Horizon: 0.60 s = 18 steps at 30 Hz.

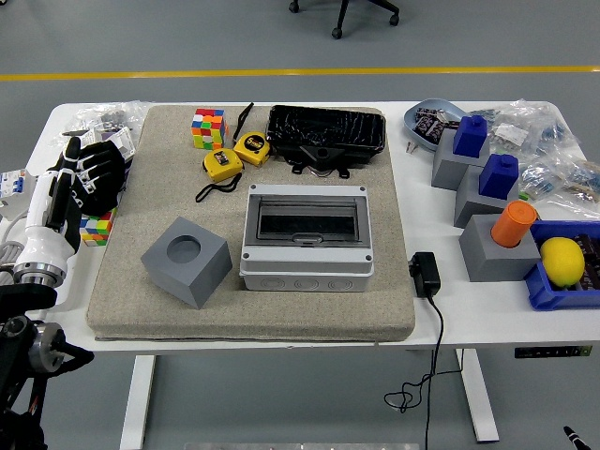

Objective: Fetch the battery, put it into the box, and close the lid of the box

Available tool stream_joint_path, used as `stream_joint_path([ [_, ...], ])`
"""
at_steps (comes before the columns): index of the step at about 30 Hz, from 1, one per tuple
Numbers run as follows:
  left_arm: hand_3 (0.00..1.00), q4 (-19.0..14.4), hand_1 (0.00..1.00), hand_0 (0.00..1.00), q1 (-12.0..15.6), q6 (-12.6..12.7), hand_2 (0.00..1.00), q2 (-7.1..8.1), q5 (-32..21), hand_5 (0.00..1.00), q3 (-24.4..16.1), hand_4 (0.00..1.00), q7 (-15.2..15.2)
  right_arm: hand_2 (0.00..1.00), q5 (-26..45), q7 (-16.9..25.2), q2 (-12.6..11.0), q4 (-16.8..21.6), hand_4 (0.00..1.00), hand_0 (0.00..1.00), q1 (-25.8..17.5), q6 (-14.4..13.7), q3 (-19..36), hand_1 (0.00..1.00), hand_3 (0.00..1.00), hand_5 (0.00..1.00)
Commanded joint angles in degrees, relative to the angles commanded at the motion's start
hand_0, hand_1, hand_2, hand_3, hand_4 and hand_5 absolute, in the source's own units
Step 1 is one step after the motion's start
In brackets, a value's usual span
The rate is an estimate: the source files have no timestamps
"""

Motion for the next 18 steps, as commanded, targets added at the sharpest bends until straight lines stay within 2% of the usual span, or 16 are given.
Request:
stream_joint_path([
  [18, 0.685, -0.1, 0.740, 0.719, 0.1, 0.1, 0.702, 0.33, 0.0, 0.875, 0.5, 0.995, -0.2, 0.728, -0.3, -0.2, -0.1, 0.1, 0.998, 0.778, -0.1, 0.1, -0.3, 0.720, 0.756, 0.998],
])
